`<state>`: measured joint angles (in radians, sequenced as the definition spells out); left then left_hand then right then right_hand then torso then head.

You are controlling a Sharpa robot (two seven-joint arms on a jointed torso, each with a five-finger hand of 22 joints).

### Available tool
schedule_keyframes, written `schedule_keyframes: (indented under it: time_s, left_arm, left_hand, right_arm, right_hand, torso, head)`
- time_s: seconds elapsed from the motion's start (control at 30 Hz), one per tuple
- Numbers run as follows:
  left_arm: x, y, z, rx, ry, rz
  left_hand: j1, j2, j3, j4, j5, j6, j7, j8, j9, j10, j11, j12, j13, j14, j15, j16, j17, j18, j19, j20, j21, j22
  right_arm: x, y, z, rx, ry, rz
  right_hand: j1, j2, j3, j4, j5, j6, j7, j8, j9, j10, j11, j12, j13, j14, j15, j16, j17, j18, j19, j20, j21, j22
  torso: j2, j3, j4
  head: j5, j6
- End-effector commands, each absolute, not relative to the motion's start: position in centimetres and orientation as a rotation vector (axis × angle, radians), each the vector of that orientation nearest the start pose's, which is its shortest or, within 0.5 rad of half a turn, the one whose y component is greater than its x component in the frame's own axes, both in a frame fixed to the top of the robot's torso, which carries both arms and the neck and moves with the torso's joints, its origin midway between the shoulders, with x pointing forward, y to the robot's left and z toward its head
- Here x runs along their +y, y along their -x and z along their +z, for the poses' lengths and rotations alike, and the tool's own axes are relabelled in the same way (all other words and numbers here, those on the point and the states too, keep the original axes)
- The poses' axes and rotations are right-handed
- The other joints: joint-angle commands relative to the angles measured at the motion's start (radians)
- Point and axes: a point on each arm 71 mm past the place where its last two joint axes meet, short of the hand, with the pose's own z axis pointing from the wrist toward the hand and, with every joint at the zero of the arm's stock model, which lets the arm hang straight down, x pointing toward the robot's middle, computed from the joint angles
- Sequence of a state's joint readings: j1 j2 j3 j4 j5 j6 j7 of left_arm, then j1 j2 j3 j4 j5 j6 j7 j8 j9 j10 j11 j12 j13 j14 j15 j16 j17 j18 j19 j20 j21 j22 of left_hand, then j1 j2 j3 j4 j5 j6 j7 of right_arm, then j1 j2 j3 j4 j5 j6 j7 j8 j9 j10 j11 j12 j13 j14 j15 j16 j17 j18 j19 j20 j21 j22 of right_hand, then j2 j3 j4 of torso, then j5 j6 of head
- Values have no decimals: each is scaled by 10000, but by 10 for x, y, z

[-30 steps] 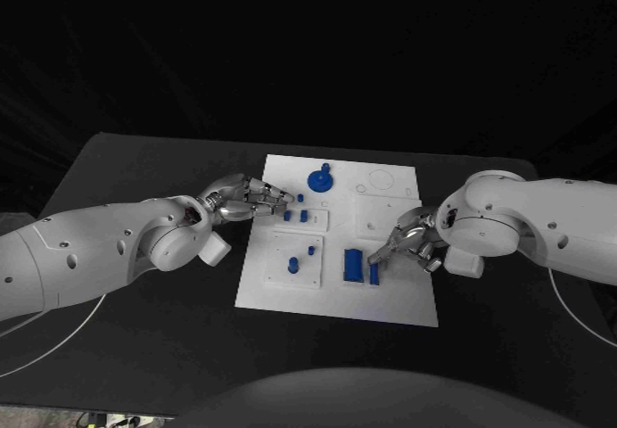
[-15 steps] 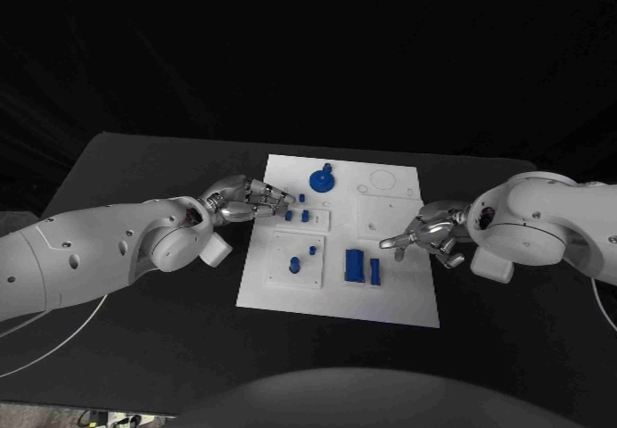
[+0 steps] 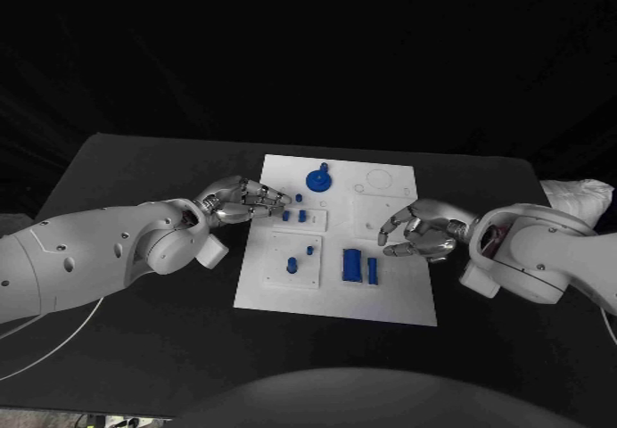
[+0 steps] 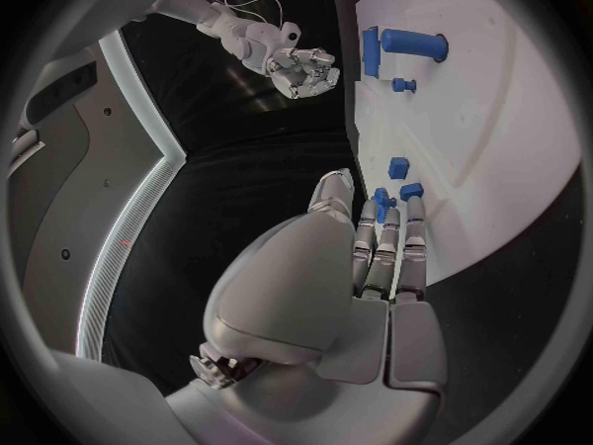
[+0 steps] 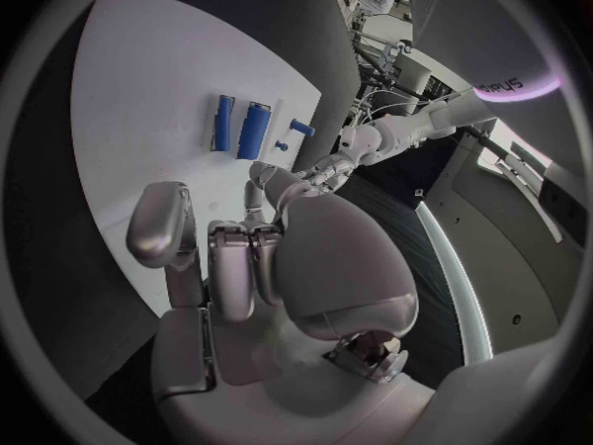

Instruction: Assemble the parts on the task board

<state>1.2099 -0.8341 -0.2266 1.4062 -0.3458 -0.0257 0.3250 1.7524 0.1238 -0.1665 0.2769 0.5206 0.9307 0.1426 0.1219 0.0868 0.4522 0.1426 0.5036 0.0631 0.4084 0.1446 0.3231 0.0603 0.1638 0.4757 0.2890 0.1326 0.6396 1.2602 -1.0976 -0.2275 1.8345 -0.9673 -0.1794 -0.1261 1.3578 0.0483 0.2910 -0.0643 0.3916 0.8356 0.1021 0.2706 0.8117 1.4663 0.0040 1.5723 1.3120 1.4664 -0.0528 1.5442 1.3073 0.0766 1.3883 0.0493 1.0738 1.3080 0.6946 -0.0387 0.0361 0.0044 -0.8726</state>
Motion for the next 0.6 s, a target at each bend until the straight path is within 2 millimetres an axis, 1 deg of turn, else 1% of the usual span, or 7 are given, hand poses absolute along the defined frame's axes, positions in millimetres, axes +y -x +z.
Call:
schedule_keyframes:
  time_s: [0.03,0.1,0.2,0.4,0.43,0.47,0.6]
  left_arm:
    - [217,-466,-254,19296,7223,-14788]
    - [217,-466,-254,19289,7233,-14788]
    - [218,-465,-255,19276,7246,-14787]
    - [220,-464,-255,19262,7274,-14767]
    - [221,-464,-255,19260,7277,-14765]
    - [221,-464,-255,19254,7281,-14759]
    - [221,-464,-255,19262,7285,-14763]
  left_hand:
    - [106,2,48,2,64,47,51,33,11,73,8,-22,6,64,-22,35,16,-189,54,-1,43,-6]
    - [120,8,57,-2,72,49,52,36,12,81,14,-23,7,81,-15,47,18,-189,58,-2,46,-8]
    - [122,9,59,-3,73,49,52,37,12,83,15,-23,7,84,-13,49,19,-188,58,-2,47,-8]
    - [135,13,68,-6,80,52,58,40,13,95,23,-22,7,111,-4,68,22,-187,62,-3,50,-11]
    - [135,13,68,-6,80,52,58,40,13,95,23,-22,7,111,-4,68,22,-187,62,-3,50,-11]
    - [135,13,68,-6,80,52,58,40,13,95,23,-22,7,111,-4,68,22,-187,62,-3,50,-11]
    - [135,13,68,-6,80,52,58,40,13,95,23,-22,7,111,-4,68,22,-187,62,-3,50,-11]
  right_arm:
    - [-229,-395,-215,19251,-916,9241]
    - [-228,-394,-222,19196,-877,9226]
    - [-227,-393,-229,19222,-836,9113]
    - [-227,-393,-243,19618,-894,8785]
    - [-227,-394,-244,19661,-900,8758]
    - [-227,-394,-247,19762,-914,8708]
    - [-225,-394,-251,19916,-960,8659]
  right_hand:
    - [142,11,222,55,153,356,24,-347,-703,1045,122,-15,2588,850,86,-44,2186,122,-48,62,115,1440]
    - [169,-55,419,79,444,766,47,-594,-1251,1045,188,-15,2588,857,141,-31,2200,116,-47,126,200,1449]
    - [159,-191,651,114,436,1284,21,-947,-2025,1045,172,-15,2588,856,129,-29,2196,130,-54,173,313,1453]
    - [164,-240,817,132,476,1471,38,-1228,-2583,1045,211,-15,2588,850,141,-37,2180,137,-93,192,339,1443]
    - [164,-240,818,133,477,1471,38,-1230,-2588,1045,211,-15,2588,850,141,-37,2179,137,-94,192,339,1443]
    - [160,-249,862,143,510,1491,48,-1311,-2740,1045,224,-15,2588,842,152,-48,2162,145,-116,197,322,1434]
    - [152,-261,892,153,535,1514,58,-1372,-2865,1045,233,-15,2588,841,159,-48,2161,145,-123,203,335,1434]
  torso:
    - [1,8,34]
    - [1,9,19]
    - [7,6,24]
    - [15,3,54]
    - [13,3,50]
    - [12,2,45]
    - [13,2,34]
  head:
    - [-39,0]
    - [-12,0]
    - [-15,0]
    - [-29,0]
    - [-23,0]
    - [-11,0]
    - [9,0]
